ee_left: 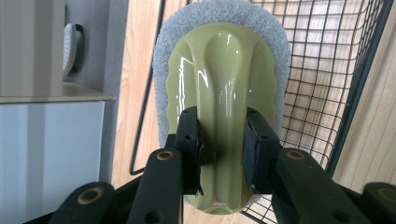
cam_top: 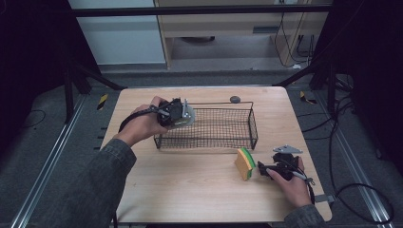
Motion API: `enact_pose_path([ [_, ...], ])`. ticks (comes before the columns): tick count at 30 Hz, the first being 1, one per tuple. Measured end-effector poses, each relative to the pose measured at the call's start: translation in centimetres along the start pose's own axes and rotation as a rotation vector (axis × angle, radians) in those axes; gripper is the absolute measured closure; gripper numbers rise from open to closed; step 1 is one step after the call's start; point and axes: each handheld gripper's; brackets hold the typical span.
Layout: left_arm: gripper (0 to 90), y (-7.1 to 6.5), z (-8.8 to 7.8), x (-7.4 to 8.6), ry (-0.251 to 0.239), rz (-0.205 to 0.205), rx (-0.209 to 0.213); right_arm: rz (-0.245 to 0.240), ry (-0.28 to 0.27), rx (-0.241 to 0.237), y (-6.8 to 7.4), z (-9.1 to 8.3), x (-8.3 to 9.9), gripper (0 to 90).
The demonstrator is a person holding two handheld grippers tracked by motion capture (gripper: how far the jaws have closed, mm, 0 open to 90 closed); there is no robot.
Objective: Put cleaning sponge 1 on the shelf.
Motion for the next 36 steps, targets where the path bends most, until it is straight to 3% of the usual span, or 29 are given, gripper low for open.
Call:
enact_pose_path([
  [10, 70.6, -0.3, 1.0, 0.2, 0.016, -0.001, 0.042, 0.0, 0.0, 0.0, 0.0, 0.0, 0.0, 0.9],
  [12, 70.7, -0.2, 1.1, 0.2, 0.021, 0.015, 0.043, 0.0, 0.0, 0.0, 0.0, 0.0, 0.0, 0.9],
  [36, 70.6, -0.5, 1.9, 0.7, 0.026, 0.018, 0.067, 0.0, 0.0, 0.0, 0.0, 0.0, 0.0, 0.9],
])
Point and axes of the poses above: each handheld gripper's, and its own axes: z roughly forward along the jaws, x roughly out of its underside, y roughly to its left, and after that the axes turned 7 degrees about z, right-handed
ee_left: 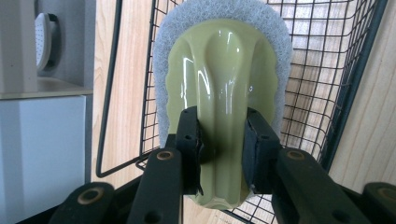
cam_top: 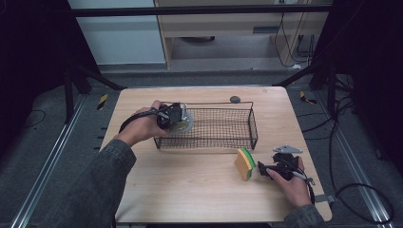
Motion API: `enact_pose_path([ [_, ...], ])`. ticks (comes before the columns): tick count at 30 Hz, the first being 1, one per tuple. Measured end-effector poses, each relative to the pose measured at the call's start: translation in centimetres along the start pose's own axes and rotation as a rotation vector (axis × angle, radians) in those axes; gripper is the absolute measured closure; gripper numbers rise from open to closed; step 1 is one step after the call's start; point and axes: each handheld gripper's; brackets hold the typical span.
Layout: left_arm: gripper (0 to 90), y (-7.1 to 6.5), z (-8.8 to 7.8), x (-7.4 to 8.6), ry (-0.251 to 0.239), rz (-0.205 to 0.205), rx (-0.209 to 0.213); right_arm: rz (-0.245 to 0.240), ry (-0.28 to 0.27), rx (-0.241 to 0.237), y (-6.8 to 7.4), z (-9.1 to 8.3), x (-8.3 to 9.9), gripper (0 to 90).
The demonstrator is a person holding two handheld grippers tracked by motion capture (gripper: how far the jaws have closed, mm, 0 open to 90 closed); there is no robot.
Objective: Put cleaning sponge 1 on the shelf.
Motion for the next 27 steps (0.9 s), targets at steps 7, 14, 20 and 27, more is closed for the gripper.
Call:
enact_pose_path([
  [7, 70.7, -0.2, 0.8, 0.0, 0.007, -0.006, 0.022, 0.0, 0.0, 0.0, 0.0, 0.0, 0.0, 0.9],
  [14, 70.7, -0.6, 1.8, 0.1, 0.001, -0.016, 0.042, 0.0, 0.0, 0.0, 0.0, 0.0, 0.0, 0.9],
  [20, 70.6, -0.7, 2.6, 0.1, 0.003, -0.019, 0.066, 0.0, 0.0, 0.0, 0.0, 0.0, 0.0, 0.9],
  [27, 70.6, -0.7, 3.6, 0.0, 0.014, -0.02, 0.099, 0.0, 0.0, 0.0, 0.0, 0.0, 0.0, 0.9],
])
Point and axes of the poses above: each handheld gripper's, and its own axes: z roughly forward along the jaws, x roughly out of its underside, y roughly to its left, and after that the axes turned 7 degrees about z, right-handed
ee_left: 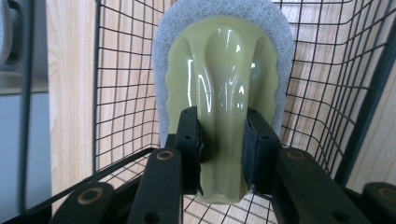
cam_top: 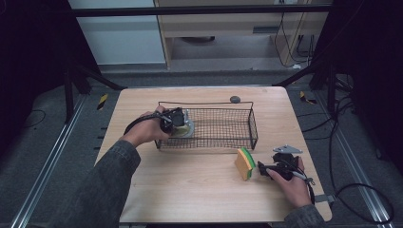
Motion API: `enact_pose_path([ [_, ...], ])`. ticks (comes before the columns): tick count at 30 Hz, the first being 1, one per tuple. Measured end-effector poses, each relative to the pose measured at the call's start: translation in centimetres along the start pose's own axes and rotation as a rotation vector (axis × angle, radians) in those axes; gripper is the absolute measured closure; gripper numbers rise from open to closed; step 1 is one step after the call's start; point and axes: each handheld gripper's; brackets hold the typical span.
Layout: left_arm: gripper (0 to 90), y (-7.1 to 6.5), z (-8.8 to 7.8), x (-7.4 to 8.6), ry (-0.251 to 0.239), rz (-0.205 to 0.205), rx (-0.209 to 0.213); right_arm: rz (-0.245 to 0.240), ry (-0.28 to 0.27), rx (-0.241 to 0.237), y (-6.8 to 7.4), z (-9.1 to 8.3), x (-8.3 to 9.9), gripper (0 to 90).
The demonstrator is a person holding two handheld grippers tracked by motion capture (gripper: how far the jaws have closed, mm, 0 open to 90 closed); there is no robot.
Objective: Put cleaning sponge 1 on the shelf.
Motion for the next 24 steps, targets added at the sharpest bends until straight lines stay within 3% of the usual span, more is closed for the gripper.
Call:
enact_pose_path([
  [11, 70.5, 0.1, 1.1, -0.1, -0.014, -0.031, 0.039, 0.0, 0.0, 0.0, 0.0, 0.0, 0.0, 0.9],
  [24, 70.3, 0.2, 1.5, -0.1, -0.019, -0.039, 0.05, 0.0, 0.0, 0.0, 0.0, 0.0, 0.0, 0.9],
])
Point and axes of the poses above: each handheld gripper's, and its own axes: z roughly forward along the jaws, x roughly out of its underside, y roughly to its left, and after that the axes turned 7 degrees about z, right-handed
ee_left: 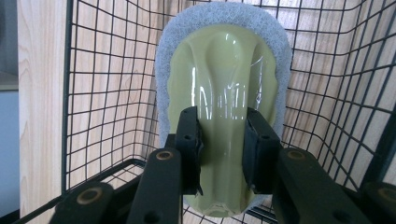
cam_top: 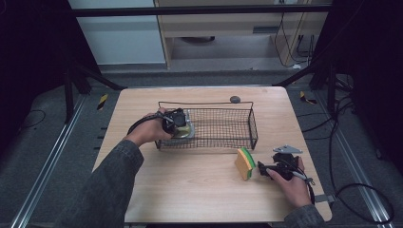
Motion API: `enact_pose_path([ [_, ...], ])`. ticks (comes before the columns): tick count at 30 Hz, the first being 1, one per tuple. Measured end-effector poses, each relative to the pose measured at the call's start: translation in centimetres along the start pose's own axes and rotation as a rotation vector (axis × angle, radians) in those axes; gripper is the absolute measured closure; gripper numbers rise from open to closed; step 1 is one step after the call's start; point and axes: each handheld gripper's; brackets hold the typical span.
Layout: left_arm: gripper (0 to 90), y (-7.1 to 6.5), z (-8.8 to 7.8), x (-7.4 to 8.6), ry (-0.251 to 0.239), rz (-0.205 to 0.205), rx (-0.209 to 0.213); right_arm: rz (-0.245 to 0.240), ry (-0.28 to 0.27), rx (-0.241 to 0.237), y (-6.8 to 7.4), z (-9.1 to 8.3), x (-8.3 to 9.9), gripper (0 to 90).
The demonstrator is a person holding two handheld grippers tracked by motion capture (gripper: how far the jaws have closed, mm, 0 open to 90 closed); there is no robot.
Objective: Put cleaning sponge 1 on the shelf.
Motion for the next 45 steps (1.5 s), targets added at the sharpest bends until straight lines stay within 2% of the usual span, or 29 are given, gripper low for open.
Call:
enact_pose_path([
  [7, 69.8, -0.1, 0.3, 0.1, 0.003, -0.009, 0.014, 0.0, 0.0, 0.0, 0.0, 0.0, 0.0, 0.9],
  [11, 68.5, -0.2, 0.3, 0.0, -0.006, -0.017, 0.008, 0.0, 0.0, 0.001, 0.0, 0.0, 0.0, 0.9],
  [15, 63.2, -0.1, 0.0, 0.0, -0.011, -0.027, 0.006, 0.001, 0.0, 0.0, 0.0, 0.0, 0.0, 0.9],
  [18, 59.7, -0.2, -0.4, 0.1, -0.025, -0.03, -0.007, -0.001, -0.001, 0.001, 0.0, 0.0, 0.0, 0.9],
  [22, 56.1, 0.0, -1.8, 0.3, -0.086, -0.065, -0.041, 0.004, 0.001, -0.001, 0.0, 0.0, 0.0, 0.9],
  [24, 53.3, 0.1, -2.1, 0.3, -0.096, -0.068, -0.052, 0.004, 0.001, -0.001, 0.0, 0.0, 0.0, 0.9],
  [25, 51.8, 0.2, -2.7, 0.3, -0.112, -0.084, -0.079, 0.004, 0.001, -0.002, 0.0, 0.0, 0.0, 0.9],
  [26, 50.7, 0.2, -2.7, 0.3, -0.112, -0.084, -0.079, 0.004, 0.001, -0.002, 0.0, 0.0, 0.0, 0.9],
  [27, 48.8, 0.3, -3.4, 0.3, -0.152, -0.127, -0.103, 0.004, 0.001, -0.002, 0.0, 0.0, 0.0, 0.9],
  [28, 47.2, 0.4, -3.7, 0.4, -0.163, -0.145, -0.117, 0.003, 0.001, -0.001, 0.0, 0.0, 0.0, 0.9],
  [30, 39.4, 0.4, -4.2, 0.4, -0.17, -0.185, -0.149, 0.003, 0.001, -0.001, 0.0, 0.0, 0.0, 0.9],
  [33, 24.3, 0.1, -4.6, 0.6, -0.189, -0.245, -0.173, 0.006, 0.0, -0.002, 0.0, 0.0, 0.0, 0.9],
  [36, 15.2, -0.1, -4.9, 0.7, -0.205, -0.265, -0.18, 0.006, 0.0, -0.002, 0.0, 0.0, 0.0, 0.9],
  [38, 12.6, -0.5, -5.1, 0.9, -0.23, -0.284, -0.182, 0.006, 0.001, -0.003, 0.0, 0.0, 0.0, 0.7],
  [39, 8.9, -0.8, -5.5, 1.2, -0.257, -0.31, -0.183, 0.01, 0.004, -0.009, 0.0, 0.0, 0.0, 0.6],
  [40, 7.5, -0.8, -5.5, 1.2, -0.257, -0.31, -0.183, 0.01, 0.004, -0.009, 0.0, 0.0, 0.0, 0.6],
  [41, 7.2, -1.2, -6.0, 1.7, -0.297, -0.359, -0.196, 0.01, 0.004, -0.009, 0.0, 0.0, 0.0, 0.6],
  [43, 5.7, -1.8, -6.5, 2.3, -0.336, -0.415, -0.211, 0.01, 0.004, -0.009, 0.0, 0.0, 0.0, 0.6],
  [44, 5.3, -1.8, -6.5, 2.3, -0.336, -0.415, -0.211, 0.01, 0.004, -0.009, 0.0, 0.0, 0.0, 0.6],
  [45, 5.1, -2.7, -7.0, 3.1, -0.4, -0.479, -0.217, 0.013, 0.002, -0.012, 0.0, 0.0, 0.0, 0.7],
])
Point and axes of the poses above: each handheld gripper's, and its own axes: z roughly forward along the jaws, x roughly out of its underside, y roughly to its left, and after that the axes turned 7 degrees about z, right-handed
